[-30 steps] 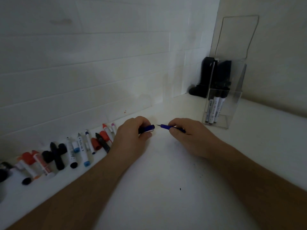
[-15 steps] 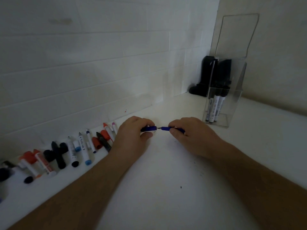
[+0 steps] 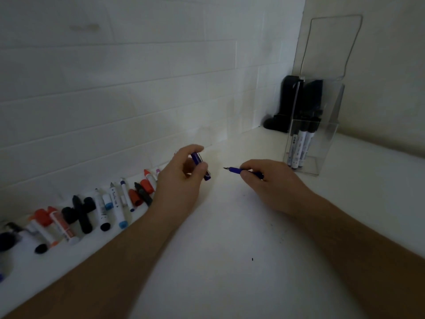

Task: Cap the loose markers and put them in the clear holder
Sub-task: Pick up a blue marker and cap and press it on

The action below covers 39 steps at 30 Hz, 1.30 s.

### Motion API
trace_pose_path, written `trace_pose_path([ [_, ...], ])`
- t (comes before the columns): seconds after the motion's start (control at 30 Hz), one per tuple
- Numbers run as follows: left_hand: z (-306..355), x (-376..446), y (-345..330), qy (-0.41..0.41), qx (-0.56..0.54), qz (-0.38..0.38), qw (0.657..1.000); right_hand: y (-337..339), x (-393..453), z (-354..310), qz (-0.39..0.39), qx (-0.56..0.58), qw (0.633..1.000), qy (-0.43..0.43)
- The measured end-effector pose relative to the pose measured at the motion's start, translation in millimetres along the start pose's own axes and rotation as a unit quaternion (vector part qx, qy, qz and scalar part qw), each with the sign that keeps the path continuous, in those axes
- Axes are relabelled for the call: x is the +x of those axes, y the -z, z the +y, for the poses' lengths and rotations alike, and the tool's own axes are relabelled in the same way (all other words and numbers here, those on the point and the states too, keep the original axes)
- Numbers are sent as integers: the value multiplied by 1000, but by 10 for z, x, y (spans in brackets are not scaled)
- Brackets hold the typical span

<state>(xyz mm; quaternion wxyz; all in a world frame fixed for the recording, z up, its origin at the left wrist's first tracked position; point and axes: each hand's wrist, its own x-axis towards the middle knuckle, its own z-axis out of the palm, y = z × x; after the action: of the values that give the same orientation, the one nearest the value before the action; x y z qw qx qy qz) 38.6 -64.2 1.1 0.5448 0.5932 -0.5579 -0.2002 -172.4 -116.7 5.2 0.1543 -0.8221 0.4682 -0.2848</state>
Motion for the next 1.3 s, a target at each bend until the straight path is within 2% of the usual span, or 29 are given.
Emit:
trace_pose_path([
  [0.13,-13,45,6,86,-130,8,988,19,0,8,14,16,1000,-8],
  [0.23,-59,69,20,109,-136,-26,984,55,-8,-62,28,9,999,14],
  [0.33,-97,62,8,101,-141,-79,982,76,-19,-149,44,-13,997,61],
  [0.53,-147,67,-22,47,-132,-74,987,46,-9,-128,61,-61,990,113],
  [0.7,-124,50,-15,14,-67,-81,994,2,9,-78,55,-92,985,132],
  [0.8,-77,21,-12,-53,102,-67,991,1,1,-43,66,-150,976,141],
  [0.9,-52,-5,-60,-139,235,-97,957,-21,5,-36,62,-169,973,147],
  [1.0,-61,-29,-108,-166,228,-126,951,-73,17,-87,58,-138,977,155],
  [1.1,-59,-66,-92,-135,172,-134,967,-91,18,-130,61,-72,986,140],
  [1.3,-2,-75,-91,-109,125,-123,978,-172,36,-192,83,-85,978,169],
])
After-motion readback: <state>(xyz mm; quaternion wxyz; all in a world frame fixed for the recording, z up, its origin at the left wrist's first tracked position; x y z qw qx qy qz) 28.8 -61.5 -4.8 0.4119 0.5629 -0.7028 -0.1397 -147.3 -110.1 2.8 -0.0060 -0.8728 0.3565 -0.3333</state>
